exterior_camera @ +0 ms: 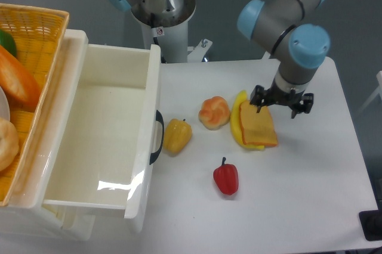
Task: Pick up the bread slice
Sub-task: 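Move the gripper over the yellow bread slice lying on the banana, then lower the gripper onto the bread slice and close on its edge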
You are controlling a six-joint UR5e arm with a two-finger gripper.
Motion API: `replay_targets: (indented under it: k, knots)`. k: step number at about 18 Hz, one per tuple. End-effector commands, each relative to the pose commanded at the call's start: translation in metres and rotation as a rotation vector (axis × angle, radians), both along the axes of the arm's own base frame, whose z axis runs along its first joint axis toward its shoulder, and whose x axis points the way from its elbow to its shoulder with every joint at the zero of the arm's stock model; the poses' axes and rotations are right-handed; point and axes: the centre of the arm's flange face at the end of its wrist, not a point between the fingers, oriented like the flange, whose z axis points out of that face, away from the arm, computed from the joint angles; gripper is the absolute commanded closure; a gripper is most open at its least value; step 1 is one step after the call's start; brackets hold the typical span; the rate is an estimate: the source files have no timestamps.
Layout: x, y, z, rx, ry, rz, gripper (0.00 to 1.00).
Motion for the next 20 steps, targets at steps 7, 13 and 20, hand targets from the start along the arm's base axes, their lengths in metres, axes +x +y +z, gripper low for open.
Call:
replay_targets:
  k: [7, 13, 20]
  knots:
    - [0.009, 0.014, -0.020, -0.019, -0.022, 0.003, 0.00]
    - [0.010, 0.021, -0.045, -0.085, -0.031, -0.015, 0.13]
    - [0.012, 0.025, -0.049, -0.088, -0.038, -0.023, 0.33]
